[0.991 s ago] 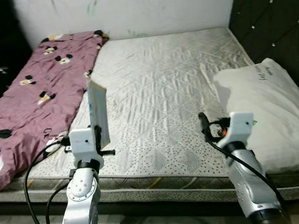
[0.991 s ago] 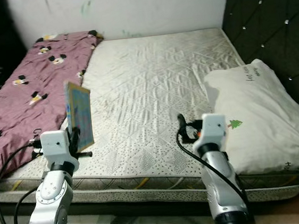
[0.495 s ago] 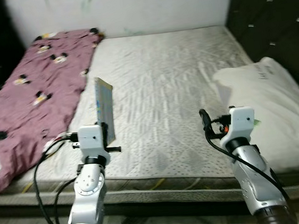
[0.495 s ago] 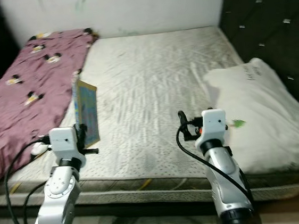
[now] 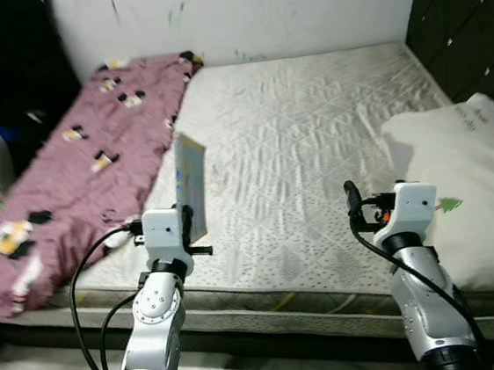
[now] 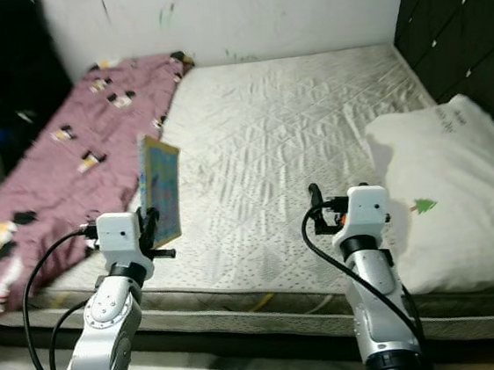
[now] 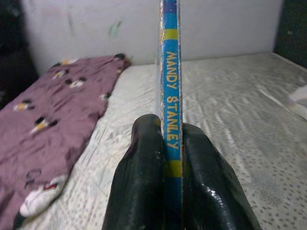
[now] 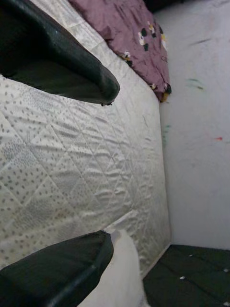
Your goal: Clean up the room
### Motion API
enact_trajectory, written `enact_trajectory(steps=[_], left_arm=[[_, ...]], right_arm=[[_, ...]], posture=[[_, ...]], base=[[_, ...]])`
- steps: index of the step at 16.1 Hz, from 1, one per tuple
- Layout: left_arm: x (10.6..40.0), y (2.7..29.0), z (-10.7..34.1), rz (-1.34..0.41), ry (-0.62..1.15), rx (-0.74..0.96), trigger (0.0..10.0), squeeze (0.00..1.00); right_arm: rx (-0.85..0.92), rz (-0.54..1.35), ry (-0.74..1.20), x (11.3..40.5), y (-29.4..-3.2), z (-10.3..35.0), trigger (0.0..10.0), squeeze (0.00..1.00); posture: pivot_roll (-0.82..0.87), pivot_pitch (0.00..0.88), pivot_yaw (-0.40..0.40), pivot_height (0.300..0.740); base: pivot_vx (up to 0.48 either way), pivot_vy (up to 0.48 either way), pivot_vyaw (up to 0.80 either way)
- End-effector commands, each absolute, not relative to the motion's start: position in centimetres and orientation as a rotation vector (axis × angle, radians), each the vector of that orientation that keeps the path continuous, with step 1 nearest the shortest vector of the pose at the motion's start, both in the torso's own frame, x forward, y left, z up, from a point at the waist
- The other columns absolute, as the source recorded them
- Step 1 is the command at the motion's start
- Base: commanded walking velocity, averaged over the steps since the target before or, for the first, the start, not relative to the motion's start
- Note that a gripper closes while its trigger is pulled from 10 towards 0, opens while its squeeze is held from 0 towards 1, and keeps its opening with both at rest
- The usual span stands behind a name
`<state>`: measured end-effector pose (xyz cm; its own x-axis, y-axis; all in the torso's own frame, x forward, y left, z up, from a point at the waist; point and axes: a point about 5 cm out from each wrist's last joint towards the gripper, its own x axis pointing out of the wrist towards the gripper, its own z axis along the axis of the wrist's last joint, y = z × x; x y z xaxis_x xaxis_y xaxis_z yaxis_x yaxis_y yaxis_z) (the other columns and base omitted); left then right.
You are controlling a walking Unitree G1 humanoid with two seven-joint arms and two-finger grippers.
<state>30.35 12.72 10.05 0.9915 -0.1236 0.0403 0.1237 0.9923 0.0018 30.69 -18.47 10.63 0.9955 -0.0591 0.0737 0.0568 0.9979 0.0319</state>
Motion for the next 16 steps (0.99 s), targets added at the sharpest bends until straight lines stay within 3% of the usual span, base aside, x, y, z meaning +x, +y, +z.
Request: enact_trajectory(steps=[1, 5, 10, 13, 16], left_arm=[[30.7, 12.7, 11.3, -0.157, -0.091, 0.020, 10.0, 0.00], [31.5, 11.7, 11.5, -0.169, -0.118, 0.015, 10.0, 0.00], [30.4, 14.9, 11.6, -0.010, -0.152, 0.021, 10.0, 0.00], [29.8, 15.8, 11.1, 0.038, -0.144, 0.041, 10.0, 0.00], [28.8, 15.3, 10.7, 0.057, -0.122, 0.051, 10.0, 0.00]], right_arm=[[0.036, -0.059, -0.096, 30.9, -18.0, 11.0, 10.0, 0.00], [0.021, 0.034, -0.103, 30.5, -16.4, 11.4, 10.0, 0.00], [0.020, 0.205, -0.057, 31.0, -13.2, 10.9, 10.0, 0.00], [0.036, 0.247, -0.052, 31.8, -12.3, 11.1, 10.0, 0.00], [0.029, 0.259, -0.045, 32.6, -12.3, 10.9, 10.0, 0.00]], posture=[[-0.09, 0.000, 0.183, 0.740], [-0.13, 0.000, 0.088, 0.740], [0.00, 0.000, -0.034, 0.740], [0.06, 0.000, -0.063, 0.740], [0.12, 0.000, -0.040, 0.740]], base=[[0.000, 0.000, 0.00], [0.000, 0.000, 0.00], [0.000, 0.000, 0.00], [0.000, 0.000, 0.00], [0.000, 0.000, 0.00]])
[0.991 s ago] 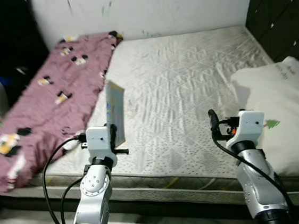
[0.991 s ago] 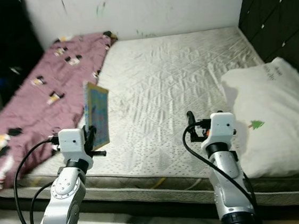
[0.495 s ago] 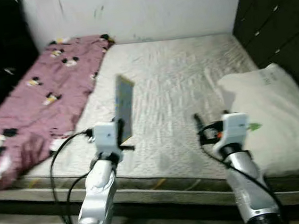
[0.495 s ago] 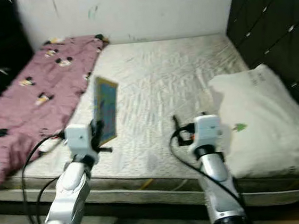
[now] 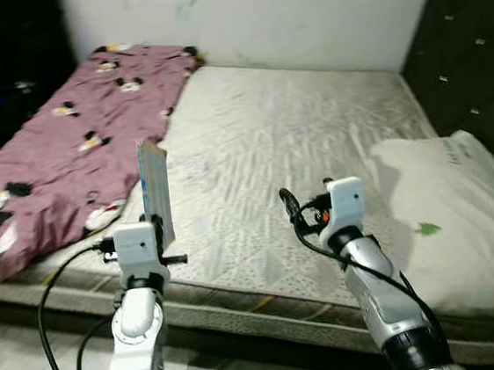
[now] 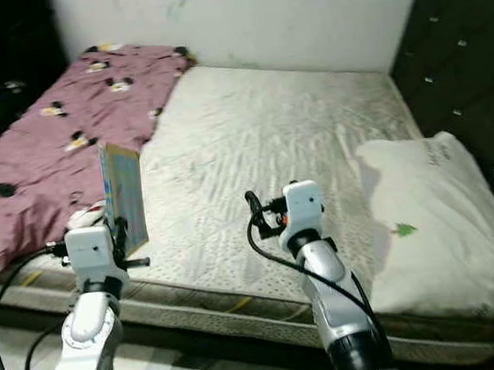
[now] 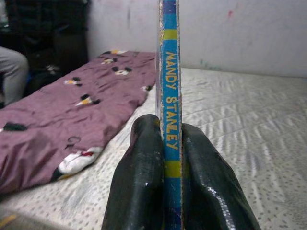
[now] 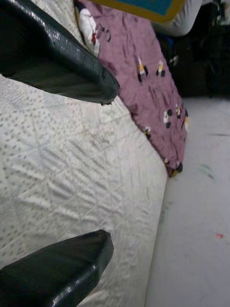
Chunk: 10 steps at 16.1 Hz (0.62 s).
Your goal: Clean up the room
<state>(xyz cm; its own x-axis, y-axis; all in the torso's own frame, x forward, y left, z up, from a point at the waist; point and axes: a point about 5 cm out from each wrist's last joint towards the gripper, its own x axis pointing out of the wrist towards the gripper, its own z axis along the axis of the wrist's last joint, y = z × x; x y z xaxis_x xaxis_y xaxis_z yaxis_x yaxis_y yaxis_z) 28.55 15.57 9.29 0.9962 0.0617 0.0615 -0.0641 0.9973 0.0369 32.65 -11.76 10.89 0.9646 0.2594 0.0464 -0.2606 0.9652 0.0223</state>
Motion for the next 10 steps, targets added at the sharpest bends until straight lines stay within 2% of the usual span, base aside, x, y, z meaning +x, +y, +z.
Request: enact_trajectory(steps=[1, 2, 5, 8, 10], left_arm=[[28.7, 15.3, 10.6, 0.052, -0.119, 0.052, 10.0, 0.00], [28.9, 15.4, 10.4, 0.039, -0.115, 0.051, 10.0, 0.00], [29.5, 14.8, 10.6, -0.027, -0.119, 0.065, 10.0, 0.00], [29.8, 13.8, 10.5, -0.035, -0.115, 0.047, 10.0, 0.00], [29.5, 13.9, 10.2, -0.030, -0.106, 0.039, 10.0, 0.00]], right_arm=[[0.035, 0.242, -0.048, 32.9, -12.3, 10.9, 10.0, 0.00], [0.050, 0.210, -0.056, 33.2, -12.2, 10.9, 10.0, 0.00], [0.070, 0.172, -0.081, 33.1, -12.2, 11.3, 10.0, 0.00], [0.033, 0.172, -0.086, 32.6, -13.5, 11.0, 10.0, 0.00], [0.015, 0.142, -0.083, 32.3, -14.6, 10.7, 10.0, 0.00]], posture=[[0.12, 0.000, -0.023, 0.740], [0.09, 0.000, 0.013, 0.740], [0.05, 0.000, 0.022, 0.740], [0.00, 0.000, 0.022, 0.740], [-0.01, 0.000, 0.034, 0.740]], base=[[0.000, 0.000, 0.00], [0.000, 0.000, 0.00], [0.000, 0.000, -0.80], [0.000, 0.000, -0.74], [0.000, 0.000, 0.00]])
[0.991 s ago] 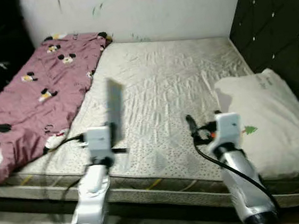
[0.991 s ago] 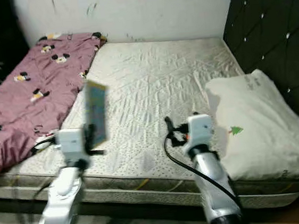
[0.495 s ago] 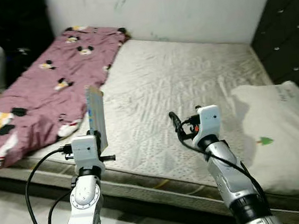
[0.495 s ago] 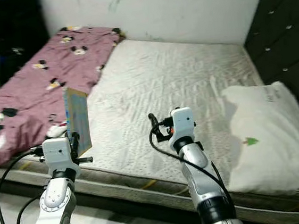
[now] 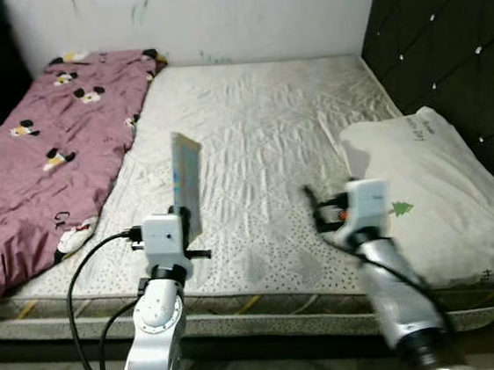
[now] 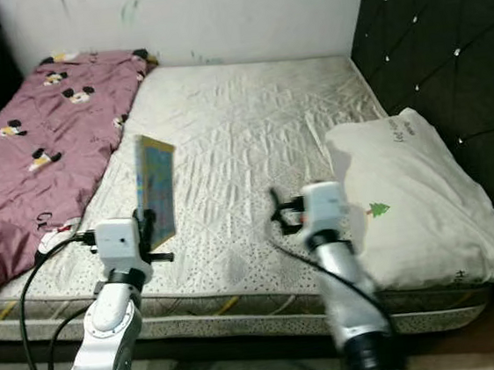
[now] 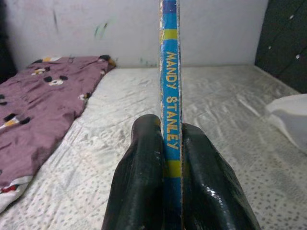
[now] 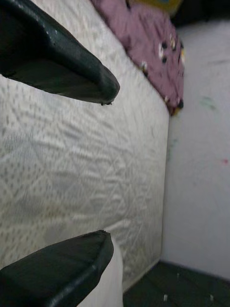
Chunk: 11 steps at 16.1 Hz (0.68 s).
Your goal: Clean up the room
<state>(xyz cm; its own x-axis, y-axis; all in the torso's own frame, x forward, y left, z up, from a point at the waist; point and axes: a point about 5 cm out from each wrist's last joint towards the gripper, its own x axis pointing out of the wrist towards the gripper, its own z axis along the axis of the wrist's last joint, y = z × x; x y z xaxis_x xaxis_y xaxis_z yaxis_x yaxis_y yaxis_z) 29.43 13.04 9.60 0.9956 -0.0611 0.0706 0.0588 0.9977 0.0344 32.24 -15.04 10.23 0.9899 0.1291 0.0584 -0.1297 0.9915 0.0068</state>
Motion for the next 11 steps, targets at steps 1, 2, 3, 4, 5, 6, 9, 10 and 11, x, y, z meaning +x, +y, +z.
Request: enact_trajectory(steps=[1, 2, 3, 4, 5, 6, 9, 10, 11], left_arm=[[29.4, 14.1, 9.9, -0.030, -0.095, 0.042, 10.0, 0.00], [29.4, 14.2, 9.9, -0.032, -0.092, 0.042, 10.0, 0.00], [29.3, 14.3, 9.9, -0.038, -0.091, 0.042, 10.0, 0.00], [29.4, 14.4, 10.0, -0.042, -0.095, 0.039, 10.0, 0.00], [29.4, 14.4, 10.3, -0.047, -0.108, 0.034, 10.0, 0.00], [29.5, 14.4, 10.4, -0.053, -0.115, 0.030, 10.0, 0.00], [29.5, 14.6, 10.9, -0.060, -0.140, 0.017, 10.0, 0.00], [29.6, 14.5, 10.9, -0.064, -0.143, 0.018, 10.0, 0.00], [29.7, 14.4, 11.0, -0.073, -0.148, 0.019, 10.0, 0.00]], right_arm=[[0.015, 0.130, -0.081, 32.2, -14.9, 10.6, 10.0, 0.00], [0.014, 0.124, -0.074, 32.1, -14.9, 10.5, 10.0, 0.00], [0.023, 0.117, -0.058, 31.8, -14.9, 10.1, 10.0, 0.00], [0.025, 0.117, -0.055, 31.6, -14.9, 9.9, 10.0, 0.00], [0.020, 0.124, -0.054, 31.4, -14.7, 9.7, 10.0, 0.00], [0.022, 0.131, -0.055, 31.5, -14.6, 9.7, 10.0, 0.00], [0.012, 0.150, -0.091, 32.7, -14.1, 11.0, 10.0, 0.00], [0.007, 0.148, -0.098, 32.9, -14.2, 11.3, 10.0, 0.00], [0.002, 0.146, -0.100, 33.0, -14.3, 11.3, 10.0, 0.00]], posture=[[-0.01, 0.000, 0.038, 0.740], [-0.02, 0.000, 0.041, 0.740], [-0.02, 0.000, 0.045, 0.740], [-0.01, 0.000, 0.047, 0.740], [-0.01, 0.000, 0.046, 0.740], [-0.01, 0.000, 0.046, 0.740], [0.01, 0.000, 0.043, 0.740], [0.00, 0.000, 0.041, 0.740], [0.00, 0.000, 0.041, 0.740]], base=[[0.000, 0.000, 0.00], [0.000, 0.000, 0.00], [0.000, 0.000, -0.80], [0.000, 0.000, -0.80], [0.000, 0.000, -0.80], [0.000, 0.000, -0.48], [0.000, 0.000, 0.00], [0.000, 0.000, 0.00], [0.255, 0.000, 0.00]])
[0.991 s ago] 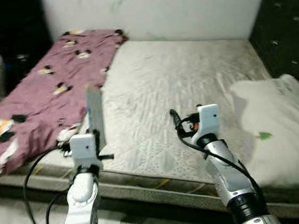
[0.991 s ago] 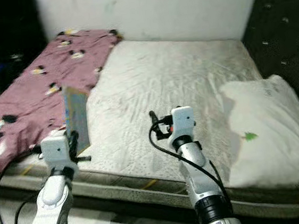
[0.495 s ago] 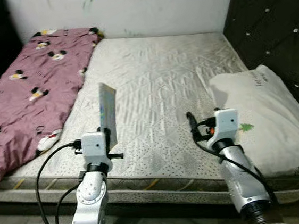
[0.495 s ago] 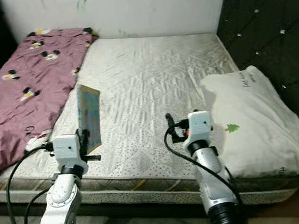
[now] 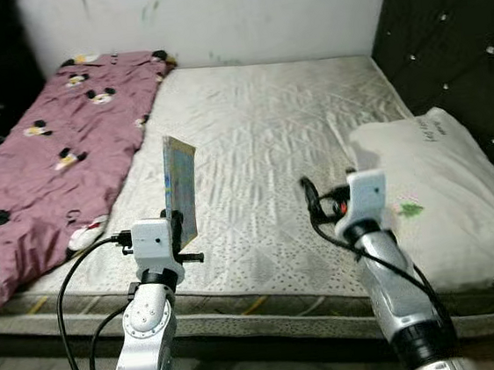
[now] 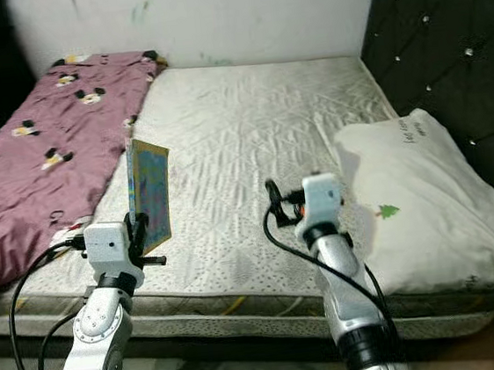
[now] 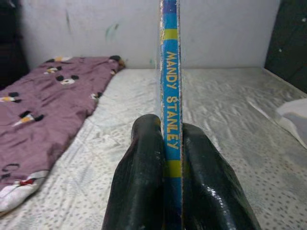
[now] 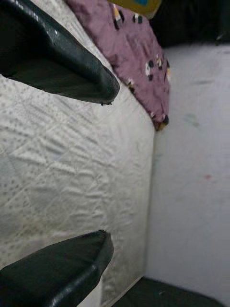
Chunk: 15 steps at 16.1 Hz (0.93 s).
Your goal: Clean up the room
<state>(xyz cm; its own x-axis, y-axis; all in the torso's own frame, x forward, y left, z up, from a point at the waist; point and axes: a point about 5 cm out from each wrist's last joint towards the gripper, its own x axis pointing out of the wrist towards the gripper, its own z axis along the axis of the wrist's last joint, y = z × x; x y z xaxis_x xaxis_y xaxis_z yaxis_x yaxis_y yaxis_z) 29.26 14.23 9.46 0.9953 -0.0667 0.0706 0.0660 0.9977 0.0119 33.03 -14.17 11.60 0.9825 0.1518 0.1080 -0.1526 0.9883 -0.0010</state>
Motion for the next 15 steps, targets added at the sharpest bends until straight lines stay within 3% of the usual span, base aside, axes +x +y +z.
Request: enact_trajectory(steps=[1, 9, 15], left_arm=[[29.79, 14.24, 11.09, -0.082, -0.150, 0.020, 10.0, 0.00], [29.79, 14.34, 11.00, -0.093, -0.141, 0.016, 10.0, 0.00], [29.76, 14.15, 10.92, -0.102, -0.138, 0.014, 10.0, 0.00]], right_arm=[[0.001, 0.145, -0.099, 33.04, -14.39, 11.32, 10.0, 0.00], [-0.005, 0.170, -0.089, 32.31, -13.52, 10.50, 10.0, 0.00], [-0.024, 0.151, -0.094, 32.71, -14.27, 10.72, 10.0, 0.00]], posture=[[0.00, 0.000, 0.042, 0.740], [0.00, 0.000, 0.051, 0.740], [0.00, 0.000, 0.050, 0.740]], base=[[0.281, 0.000, 0.00], [0.318, 0.000, 0.00], [0.321, 0.000, 0.00]])
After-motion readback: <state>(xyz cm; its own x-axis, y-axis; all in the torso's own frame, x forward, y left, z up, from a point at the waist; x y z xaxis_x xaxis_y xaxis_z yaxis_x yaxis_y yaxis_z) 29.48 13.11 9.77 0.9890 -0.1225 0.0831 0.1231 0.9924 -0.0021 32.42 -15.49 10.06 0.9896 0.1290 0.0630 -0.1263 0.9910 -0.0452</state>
